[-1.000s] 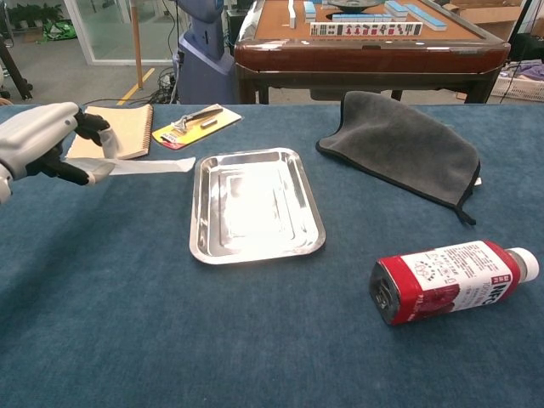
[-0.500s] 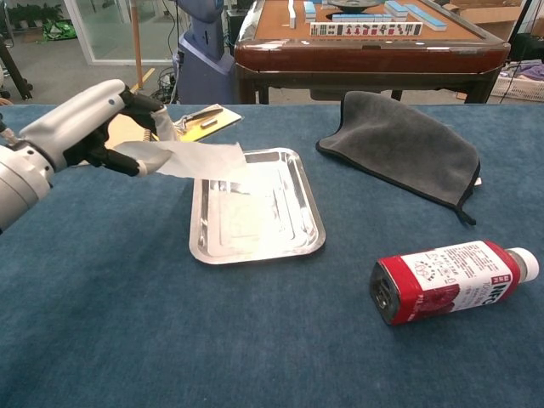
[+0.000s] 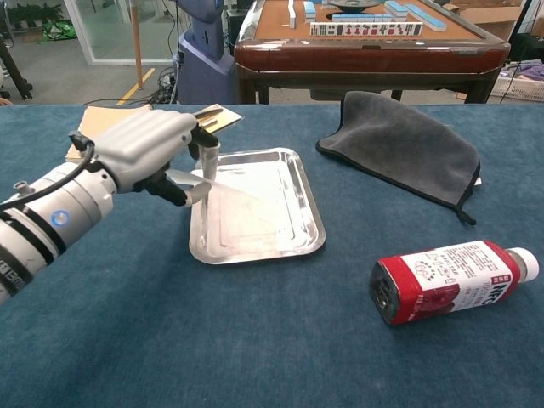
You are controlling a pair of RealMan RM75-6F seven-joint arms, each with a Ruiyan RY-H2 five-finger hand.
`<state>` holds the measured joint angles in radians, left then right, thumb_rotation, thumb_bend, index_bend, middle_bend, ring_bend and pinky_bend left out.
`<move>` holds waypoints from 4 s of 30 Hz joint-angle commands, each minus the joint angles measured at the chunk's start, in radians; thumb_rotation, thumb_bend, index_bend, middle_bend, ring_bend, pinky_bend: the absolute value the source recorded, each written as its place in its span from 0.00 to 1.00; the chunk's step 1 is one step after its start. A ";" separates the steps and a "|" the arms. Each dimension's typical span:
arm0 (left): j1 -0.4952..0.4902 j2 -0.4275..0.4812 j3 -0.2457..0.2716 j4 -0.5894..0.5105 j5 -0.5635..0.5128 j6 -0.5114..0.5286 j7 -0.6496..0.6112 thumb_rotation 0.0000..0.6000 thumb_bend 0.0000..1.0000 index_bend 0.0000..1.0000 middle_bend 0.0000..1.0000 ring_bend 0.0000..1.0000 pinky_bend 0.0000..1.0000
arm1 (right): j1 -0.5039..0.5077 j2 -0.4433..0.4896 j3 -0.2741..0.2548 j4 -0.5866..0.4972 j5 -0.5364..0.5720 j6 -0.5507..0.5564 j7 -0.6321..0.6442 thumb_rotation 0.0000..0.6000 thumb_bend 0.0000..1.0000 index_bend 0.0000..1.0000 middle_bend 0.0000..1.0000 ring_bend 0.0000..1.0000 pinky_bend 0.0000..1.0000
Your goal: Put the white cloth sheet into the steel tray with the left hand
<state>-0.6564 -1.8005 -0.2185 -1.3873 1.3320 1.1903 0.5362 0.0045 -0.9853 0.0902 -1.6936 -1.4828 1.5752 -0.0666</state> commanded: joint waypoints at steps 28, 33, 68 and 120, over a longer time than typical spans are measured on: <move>-0.198 -0.152 -0.107 -0.036 -0.422 -0.049 0.442 1.00 0.37 0.70 0.46 0.36 0.26 | -0.011 0.003 -0.010 0.049 -0.012 0.005 0.061 1.00 0.25 0.11 0.18 0.08 0.17; -0.218 -0.165 -0.115 -0.012 -0.469 -0.040 0.464 1.00 0.37 0.70 0.46 0.36 0.26 | -0.012 0.001 -0.010 0.056 -0.014 0.005 0.068 1.00 0.24 0.11 0.18 0.08 0.17; -0.283 -0.161 -0.089 -0.043 -0.565 -0.003 0.504 1.00 0.22 0.10 0.25 0.20 0.22 | -0.030 -0.006 -0.013 0.078 -0.019 0.023 0.102 1.00 0.24 0.11 0.18 0.08 0.17; -0.323 -0.034 -0.038 -0.223 -0.747 0.092 0.596 1.00 0.10 0.00 0.10 0.04 0.10 | -0.050 -0.012 -0.017 0.093 -0.047 0.057 0.128 1.00 0.24 0.11 0.18 0.08 0.17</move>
<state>-0.9848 -1.8447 -0.2605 -1.5964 0.5820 1.2735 1.1362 -0.0454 -0.9975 0.0730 -1.6005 -1.5299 1.6319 0.0613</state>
